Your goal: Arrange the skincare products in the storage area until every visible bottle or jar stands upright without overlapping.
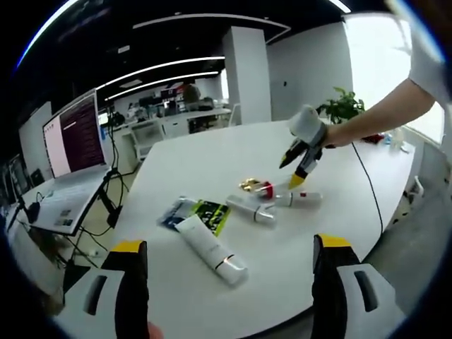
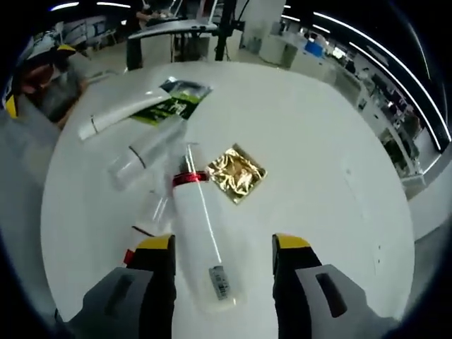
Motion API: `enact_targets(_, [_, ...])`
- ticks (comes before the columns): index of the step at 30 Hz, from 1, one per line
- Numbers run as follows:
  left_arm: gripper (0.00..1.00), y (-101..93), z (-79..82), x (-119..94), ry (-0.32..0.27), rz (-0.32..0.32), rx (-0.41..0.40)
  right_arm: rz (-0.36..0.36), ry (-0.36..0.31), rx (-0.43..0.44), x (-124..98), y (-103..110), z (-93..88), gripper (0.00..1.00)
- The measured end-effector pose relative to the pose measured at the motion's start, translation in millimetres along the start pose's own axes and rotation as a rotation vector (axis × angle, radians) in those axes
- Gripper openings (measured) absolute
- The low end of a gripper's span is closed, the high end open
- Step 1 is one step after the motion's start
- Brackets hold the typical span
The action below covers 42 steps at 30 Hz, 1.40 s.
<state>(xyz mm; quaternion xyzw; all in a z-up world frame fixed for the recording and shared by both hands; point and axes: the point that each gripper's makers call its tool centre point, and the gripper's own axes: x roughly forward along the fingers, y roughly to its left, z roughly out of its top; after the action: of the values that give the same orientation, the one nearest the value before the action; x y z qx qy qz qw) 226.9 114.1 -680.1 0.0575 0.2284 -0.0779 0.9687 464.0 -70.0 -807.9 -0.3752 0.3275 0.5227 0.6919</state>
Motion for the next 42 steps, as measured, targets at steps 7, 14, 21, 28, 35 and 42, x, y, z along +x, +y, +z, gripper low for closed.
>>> enact_targets(7, [0.92, 2.0, 0.8, -0.2, -0.004, 0.011, -0.002, 0.055, 0.024, -0.071, 6.8, 11.7, 4.9, 0.5])
enact_targets(14, [0.91, 4.8, 0.0, -0.4, -0.005, 0.024, -0.007, 0.099, 0.051, -0.128, 15.5, 13.7, 6.3, 0.37])
enact_targets(21, [0.92, 5.4, -1.0, 0.2, -0.003, 0.025, -0.006, 0.138, 0.082, -0.164, 20.0, 17.9, 6.9, 0.37])
enact_targets(28, [0.92, 8.2, -2.0, 0.3, -0.005, 0.032, -0.007, 0.201, 0.103, -0.172, 24.4, 24.9, 5.2, 0.3])
enact_targets(35, [0.91, 8.5, -1.4, -0.5, -0.005, 0.039, -0.008, 0.238, 0.1, -0.161, 24.9, 28.7, 3.2, 0.31])
enact_targets(42, [0.91, 9.4, -1.9, -0.7, -0.003, 0.044, -0.007, 0.268, -0.027, -0.192, 25.7, 26.9, 7.0, 0.31])
